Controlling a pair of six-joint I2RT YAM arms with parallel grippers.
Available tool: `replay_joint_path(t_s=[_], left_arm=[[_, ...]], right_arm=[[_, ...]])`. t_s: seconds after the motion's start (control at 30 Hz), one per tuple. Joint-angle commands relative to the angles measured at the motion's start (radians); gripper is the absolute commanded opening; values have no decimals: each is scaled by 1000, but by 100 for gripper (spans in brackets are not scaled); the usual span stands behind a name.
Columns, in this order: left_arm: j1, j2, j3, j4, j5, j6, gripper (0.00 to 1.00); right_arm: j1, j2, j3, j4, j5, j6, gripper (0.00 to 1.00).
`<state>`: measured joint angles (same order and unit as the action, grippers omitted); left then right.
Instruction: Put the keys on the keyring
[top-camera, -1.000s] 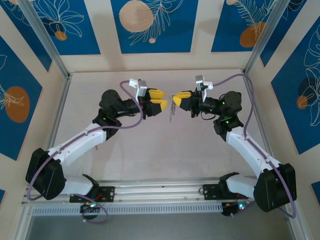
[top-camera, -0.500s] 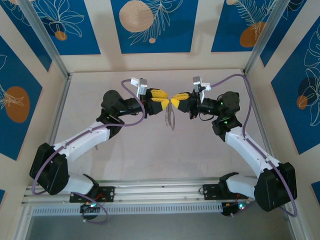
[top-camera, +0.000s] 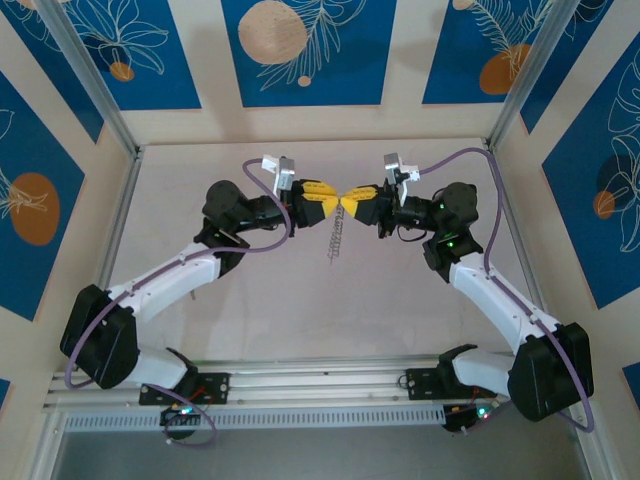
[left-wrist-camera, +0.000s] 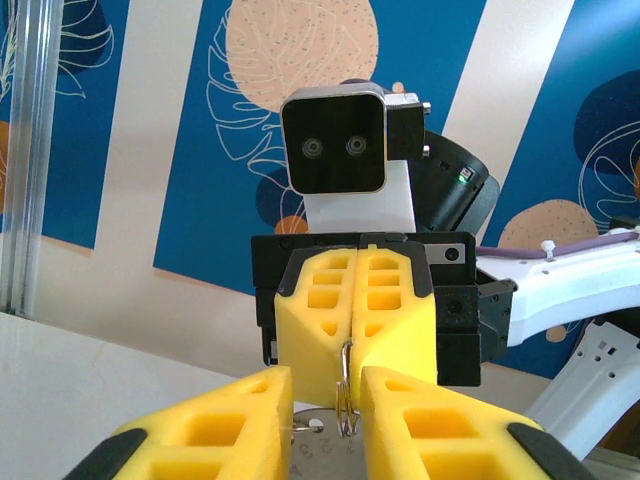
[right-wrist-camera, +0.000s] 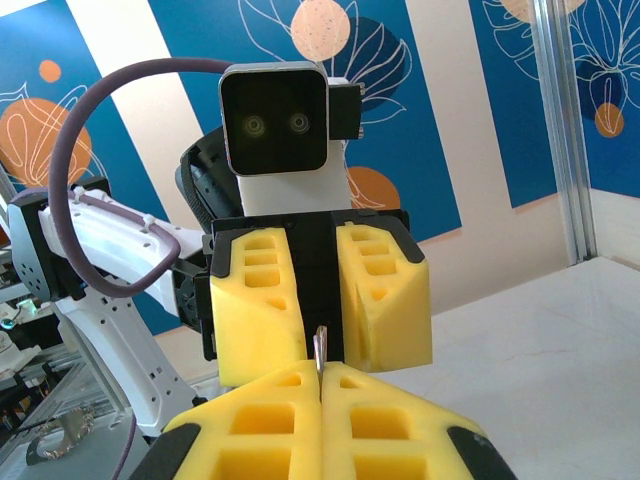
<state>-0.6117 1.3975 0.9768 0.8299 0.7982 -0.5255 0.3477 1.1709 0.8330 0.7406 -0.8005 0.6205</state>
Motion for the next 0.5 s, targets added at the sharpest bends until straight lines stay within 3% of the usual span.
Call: replay_joint_path(t_s=[0.0,0.47], left_arm=[[-4,6,23,26,30,1,24],[-18,18,46,6,33,26,15]], right_arm=[[9,-1,24,12,9,-11,0],[10,4,26,11,1,-10,0]])
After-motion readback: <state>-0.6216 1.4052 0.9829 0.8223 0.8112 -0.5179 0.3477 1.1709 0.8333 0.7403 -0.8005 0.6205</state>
